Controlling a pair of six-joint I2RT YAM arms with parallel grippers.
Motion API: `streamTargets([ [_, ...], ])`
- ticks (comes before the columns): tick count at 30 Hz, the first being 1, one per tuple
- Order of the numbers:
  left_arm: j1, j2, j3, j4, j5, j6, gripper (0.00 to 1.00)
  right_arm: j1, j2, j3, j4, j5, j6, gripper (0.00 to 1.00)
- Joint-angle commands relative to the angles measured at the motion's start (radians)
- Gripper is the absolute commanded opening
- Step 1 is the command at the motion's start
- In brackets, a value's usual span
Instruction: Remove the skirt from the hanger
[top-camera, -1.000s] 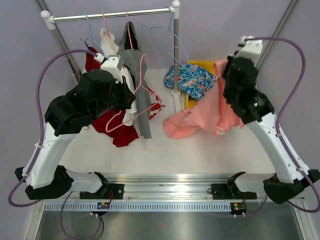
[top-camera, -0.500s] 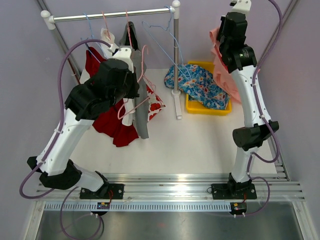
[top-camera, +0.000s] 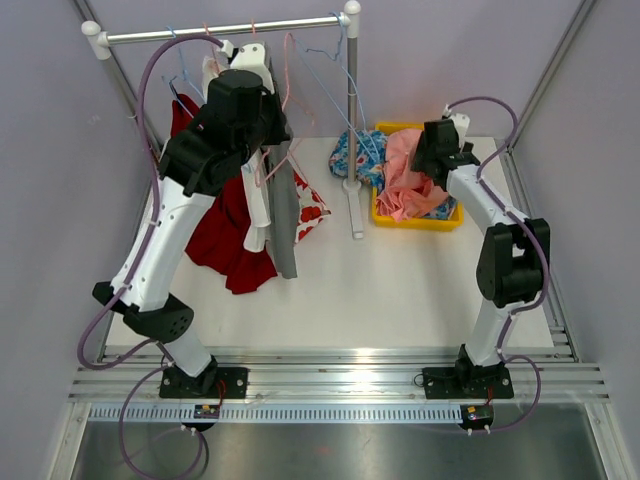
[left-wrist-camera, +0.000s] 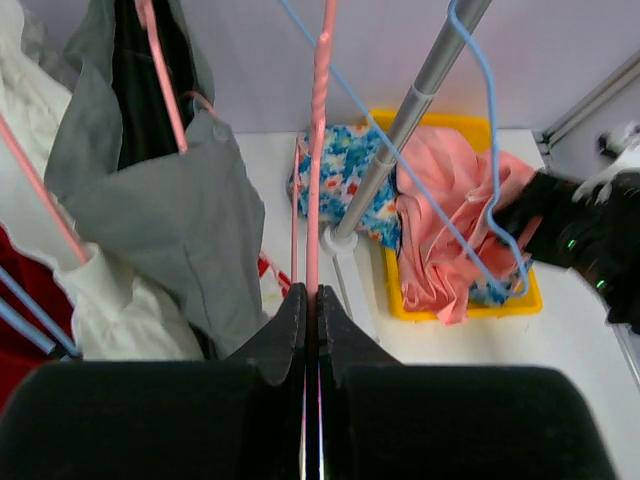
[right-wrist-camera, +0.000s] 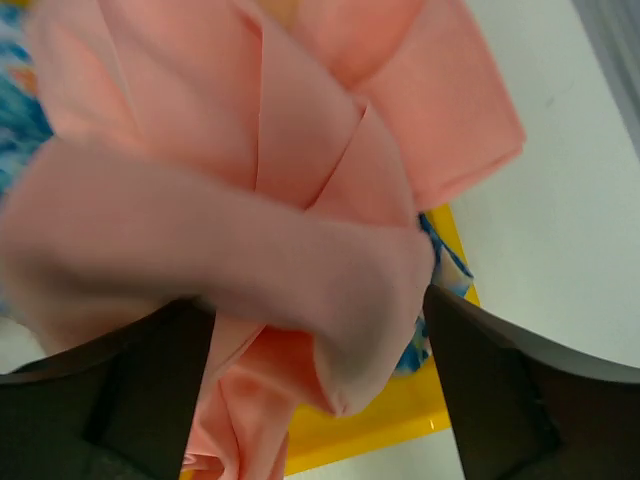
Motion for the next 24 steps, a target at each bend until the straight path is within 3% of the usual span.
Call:
streamTargets([
  [1,0.014,0.043,0.057,0.145,0.019,0.047,0.00,-0.006,0.006,-0.043,0.005,-0.006,0.109,0.99],
  [5,0.028,0.083,0.087,0.188,-0.010,0.044,0.00,-0.006,-0.052,-0.183,0.024,-0.065,0.144,1.00],
  [13,0.026,0.055,-0.005,0.376,0.005,0.012,0.00,-0.005,-0.241,-0.459,0.129,-0.211,0.177,0.99],
  [24,0.010,0.061,-0.008,0.473,-0.036,0.018,0.00,-0.005,-0.282,-0.478,0.141,-0.248,0.164,0.99],
])
